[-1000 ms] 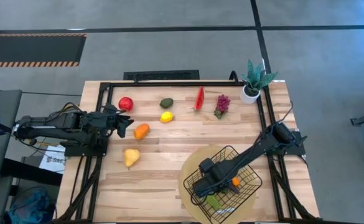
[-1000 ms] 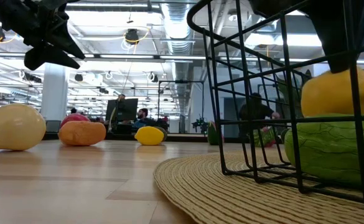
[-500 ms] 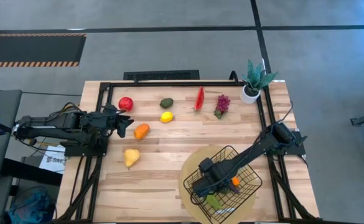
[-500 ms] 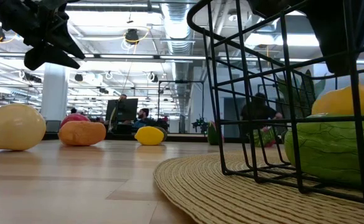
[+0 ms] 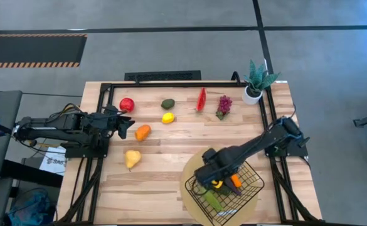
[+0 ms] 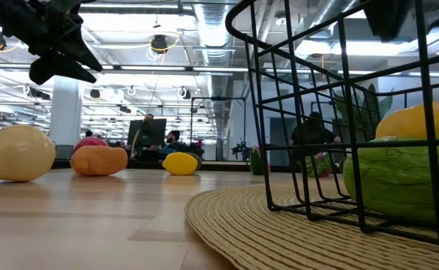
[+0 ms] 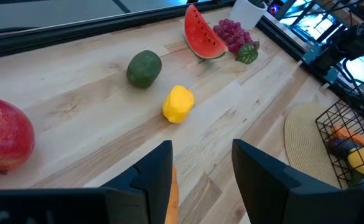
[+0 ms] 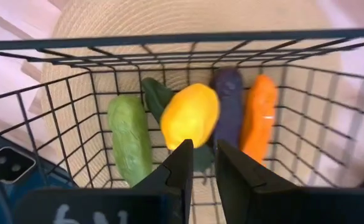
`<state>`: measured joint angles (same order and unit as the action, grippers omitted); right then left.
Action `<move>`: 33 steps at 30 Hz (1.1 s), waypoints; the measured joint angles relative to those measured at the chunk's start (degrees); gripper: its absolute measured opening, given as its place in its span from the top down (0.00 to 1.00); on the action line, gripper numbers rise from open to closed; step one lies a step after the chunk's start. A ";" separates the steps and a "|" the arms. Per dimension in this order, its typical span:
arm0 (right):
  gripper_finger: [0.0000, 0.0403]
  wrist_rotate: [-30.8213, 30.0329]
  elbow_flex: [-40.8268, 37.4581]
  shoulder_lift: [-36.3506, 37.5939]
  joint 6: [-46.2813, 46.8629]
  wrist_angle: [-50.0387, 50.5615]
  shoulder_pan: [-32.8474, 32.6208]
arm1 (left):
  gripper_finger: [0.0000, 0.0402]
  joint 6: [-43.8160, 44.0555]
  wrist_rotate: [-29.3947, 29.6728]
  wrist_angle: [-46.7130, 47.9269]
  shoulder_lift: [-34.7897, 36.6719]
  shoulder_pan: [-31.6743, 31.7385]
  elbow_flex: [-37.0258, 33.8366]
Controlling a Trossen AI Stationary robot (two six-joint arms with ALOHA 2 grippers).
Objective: Build produce basket
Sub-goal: Put the grapes into the mesh basket
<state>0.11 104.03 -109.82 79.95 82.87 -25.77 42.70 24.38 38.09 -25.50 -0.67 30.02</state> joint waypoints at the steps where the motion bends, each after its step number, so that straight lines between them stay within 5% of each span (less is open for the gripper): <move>1: 0.80 -0.02 0.42 0.70 -0.58 1.02 0.33 | 0.63 0.00 0.00 0.00 -0.01 0.00 0.00; 26: 0.80 -23.42 0.42 21.87 -19.45 7.15 10.23 | 0.63 0.34 0.37 0.00 -0.02 0.02 0.00; 33: 0.80 -22.95 0.42 25.75 -26.98 7.15 14.75 | 0.63 -5.81 0.46 -2.53 -0.02 0.01 0.02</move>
<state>-22.84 104.44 -84.07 52.97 90.02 -11.02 36.89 24.84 35.56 -25.52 -0.65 30.04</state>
